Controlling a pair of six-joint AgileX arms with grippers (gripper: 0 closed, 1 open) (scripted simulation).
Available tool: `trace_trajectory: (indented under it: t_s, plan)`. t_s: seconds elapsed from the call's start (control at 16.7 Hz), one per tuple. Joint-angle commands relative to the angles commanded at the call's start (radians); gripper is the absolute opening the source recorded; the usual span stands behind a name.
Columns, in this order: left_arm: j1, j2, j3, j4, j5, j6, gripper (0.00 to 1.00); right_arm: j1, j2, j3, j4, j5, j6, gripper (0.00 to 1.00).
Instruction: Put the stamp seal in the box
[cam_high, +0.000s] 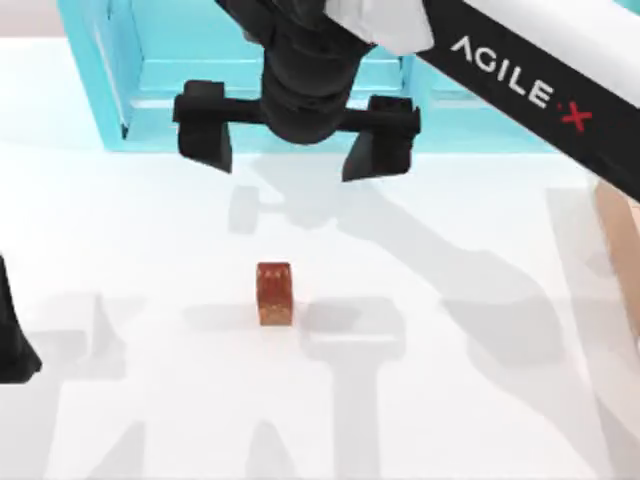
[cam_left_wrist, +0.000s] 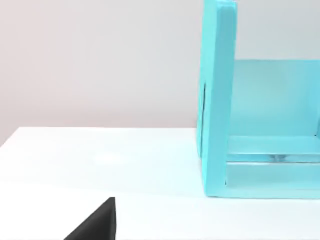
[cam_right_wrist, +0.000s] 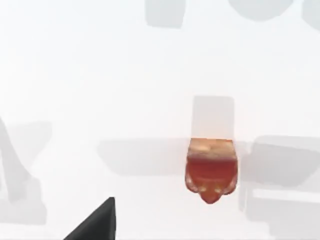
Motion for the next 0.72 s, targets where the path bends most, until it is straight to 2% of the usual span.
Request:
trace_trajectory:
  t_s: [0.3, 0.72]
  plan:
    - [0.000, 0.000, 0.000, 0.000, 0.000, 0.000, 1.00, 0.053, 0.226, 0.175, -0.159, -0.015, 0.076, 1.00]
    - [0.000, 0.000, 0.000, 0.000, 0.000, 0.000, 1.00, 0.052, 0.243, 0.182, -0.166, -0.016, 0.080, 1.00]
